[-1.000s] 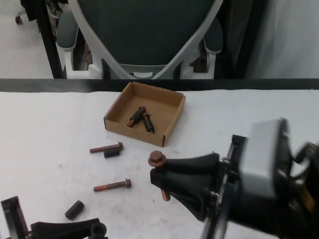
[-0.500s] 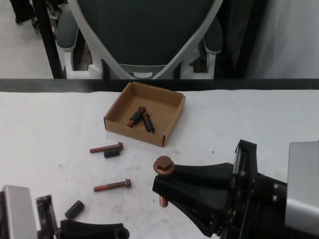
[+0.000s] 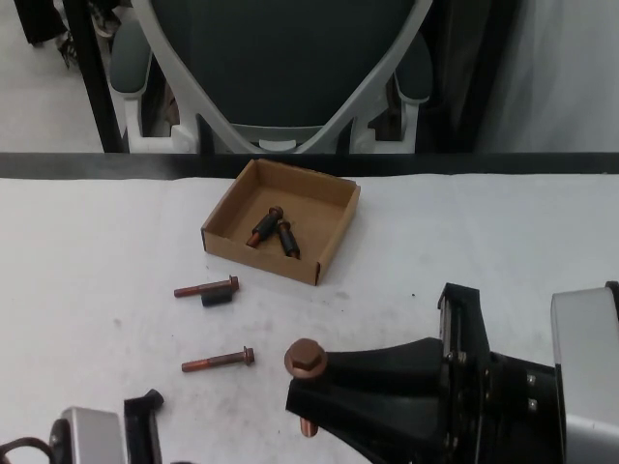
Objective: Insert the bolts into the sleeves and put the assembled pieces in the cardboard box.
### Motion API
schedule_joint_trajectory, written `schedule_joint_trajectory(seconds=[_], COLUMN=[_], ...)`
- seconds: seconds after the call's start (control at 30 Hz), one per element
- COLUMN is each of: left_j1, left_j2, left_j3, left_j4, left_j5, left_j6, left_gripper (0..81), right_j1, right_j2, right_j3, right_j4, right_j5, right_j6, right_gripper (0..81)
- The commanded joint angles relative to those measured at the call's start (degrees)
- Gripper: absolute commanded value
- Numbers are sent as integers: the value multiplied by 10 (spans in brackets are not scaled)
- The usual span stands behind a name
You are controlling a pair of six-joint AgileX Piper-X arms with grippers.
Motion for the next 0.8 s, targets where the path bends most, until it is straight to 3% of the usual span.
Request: schedule_joint_trajectory(seconds=[0.0, 0.33, 0.77], left_j1=[-3, -3, -3], left_j2=[-1, -1, -1], left_j3=[-7, -7, -7], left_j4=[-29, -111, -61], left_j5=[-45, -61, 2], left_j6=[17, -8, -36], left_gripper=[8, 8, 8], right_j1=[2, 6, 11], right_j2=[-4, -4, -4], right_j3=[0, 0, -2], right_j4=[-3, -3, -11], right_j5=[-7, -17, -17], right_j6=[7, 26, 26], right_gripper=[2, 2, 2])
